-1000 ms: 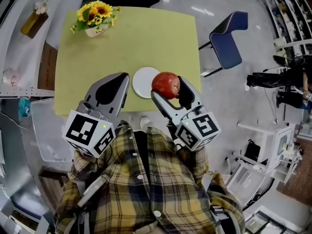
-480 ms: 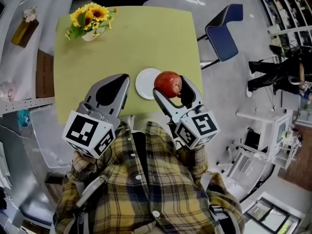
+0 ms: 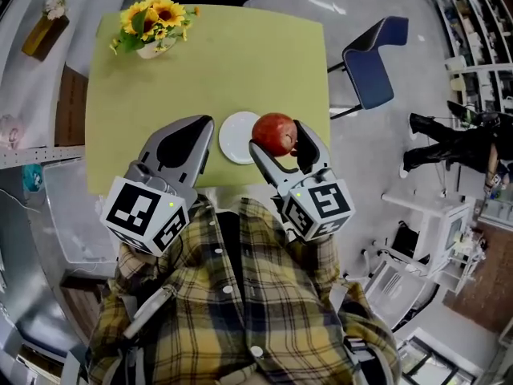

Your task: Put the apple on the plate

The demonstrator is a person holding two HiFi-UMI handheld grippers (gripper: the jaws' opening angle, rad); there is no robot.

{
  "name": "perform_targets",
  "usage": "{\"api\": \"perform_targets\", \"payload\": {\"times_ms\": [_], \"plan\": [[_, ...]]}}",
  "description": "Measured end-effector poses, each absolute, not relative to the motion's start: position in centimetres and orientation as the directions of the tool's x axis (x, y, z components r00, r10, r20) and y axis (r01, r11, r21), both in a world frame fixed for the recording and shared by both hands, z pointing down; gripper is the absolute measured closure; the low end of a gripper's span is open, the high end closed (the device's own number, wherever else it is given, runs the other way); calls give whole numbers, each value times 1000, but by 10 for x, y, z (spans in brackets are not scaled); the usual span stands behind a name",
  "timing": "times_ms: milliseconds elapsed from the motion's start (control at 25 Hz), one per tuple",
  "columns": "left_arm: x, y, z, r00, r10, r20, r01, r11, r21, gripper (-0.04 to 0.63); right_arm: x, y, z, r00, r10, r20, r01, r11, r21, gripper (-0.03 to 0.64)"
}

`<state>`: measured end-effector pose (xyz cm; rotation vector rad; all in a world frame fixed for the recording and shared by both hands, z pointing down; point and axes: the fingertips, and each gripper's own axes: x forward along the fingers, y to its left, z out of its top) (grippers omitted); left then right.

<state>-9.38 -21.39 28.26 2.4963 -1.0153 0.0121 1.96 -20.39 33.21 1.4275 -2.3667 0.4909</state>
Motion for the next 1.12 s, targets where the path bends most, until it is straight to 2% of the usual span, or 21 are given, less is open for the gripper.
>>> {"api": "perform_targets", "payload": {"times_ms": [200, 560, 1120], "plan": [[-90, -215, 288, 703, -687, 184, -691, -597, 408, 588, 23, -207, 355, -452, -737, 503, -874, 479, -83, 244], [-90, -218, 304, 669, -709, 223, -724, -554, 411, 587, 19, -213, 387, -507, -671, 541, -839, 527, -132, 245], [-83, -206, 357, 658, -668, 349, -746, -511, 427, 587, 23, -207, 467, -490, -596, 636, -836, 528, -149, 245]]}}
